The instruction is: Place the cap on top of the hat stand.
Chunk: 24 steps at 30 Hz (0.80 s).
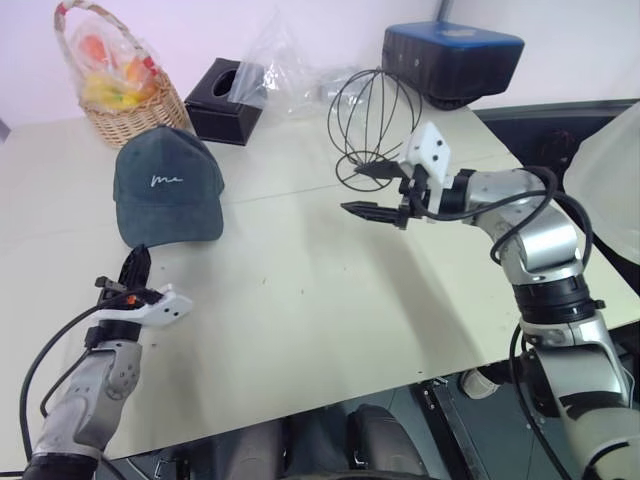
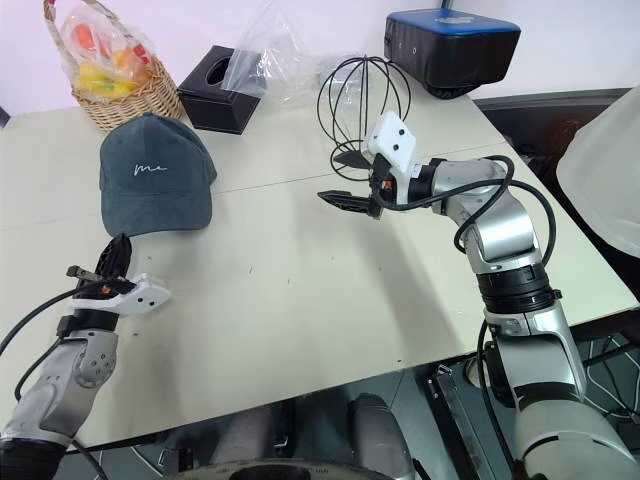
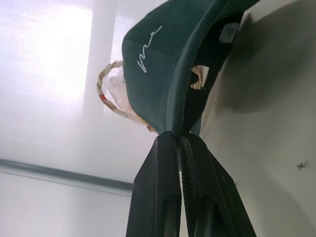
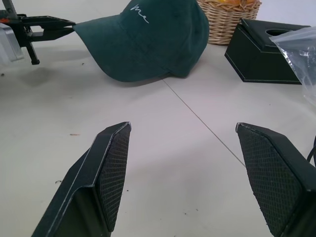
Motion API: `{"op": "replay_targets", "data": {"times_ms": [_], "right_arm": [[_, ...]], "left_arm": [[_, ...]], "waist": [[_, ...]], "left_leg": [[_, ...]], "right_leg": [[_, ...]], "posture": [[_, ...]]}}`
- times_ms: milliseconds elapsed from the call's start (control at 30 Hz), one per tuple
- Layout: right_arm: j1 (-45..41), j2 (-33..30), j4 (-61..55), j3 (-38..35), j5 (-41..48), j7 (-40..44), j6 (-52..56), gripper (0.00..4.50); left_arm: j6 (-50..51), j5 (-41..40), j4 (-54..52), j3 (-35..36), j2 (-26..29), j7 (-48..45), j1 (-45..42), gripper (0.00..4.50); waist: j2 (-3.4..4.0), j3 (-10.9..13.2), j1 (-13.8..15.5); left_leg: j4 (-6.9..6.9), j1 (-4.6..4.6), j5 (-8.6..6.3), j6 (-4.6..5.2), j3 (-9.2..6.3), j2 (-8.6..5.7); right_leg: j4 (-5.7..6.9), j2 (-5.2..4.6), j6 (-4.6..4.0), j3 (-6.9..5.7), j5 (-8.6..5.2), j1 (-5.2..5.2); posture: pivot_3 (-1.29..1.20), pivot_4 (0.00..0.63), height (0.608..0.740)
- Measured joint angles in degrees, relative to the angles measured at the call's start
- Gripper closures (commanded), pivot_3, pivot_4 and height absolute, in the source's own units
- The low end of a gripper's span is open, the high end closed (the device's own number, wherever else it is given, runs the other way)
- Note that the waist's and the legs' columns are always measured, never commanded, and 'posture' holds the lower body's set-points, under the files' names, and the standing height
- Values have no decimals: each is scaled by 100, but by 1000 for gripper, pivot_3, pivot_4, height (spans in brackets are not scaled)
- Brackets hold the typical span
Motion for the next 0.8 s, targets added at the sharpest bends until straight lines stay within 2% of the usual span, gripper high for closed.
{"op": "replay_targets", "data": {"times_ms": [533, 800], "right_arm": [[-4, 4, 7, 0, -4, -2, -43, 1013], [-1, -23, 0, 0, -1, 8, -32, 1013]], "left_arm": [[-24, 197, -687, 177, 11, -2, -708, 4489], [14, -265, -808, 298, -306, -343, -1141, 4489]], "waist": [[-3, 2, 4], [-3, 2, 10]], "left_leg": [[1, -1, 0, 0, 0, 0], [2, -2, 0, 0, 0, 0]], "right_leg": [[0, 2, 0, 0, 0, 0], [0, 3, 0, 0, 0, 1]], "posture": [[0, 150, 740], [0, 150, 740]]}}
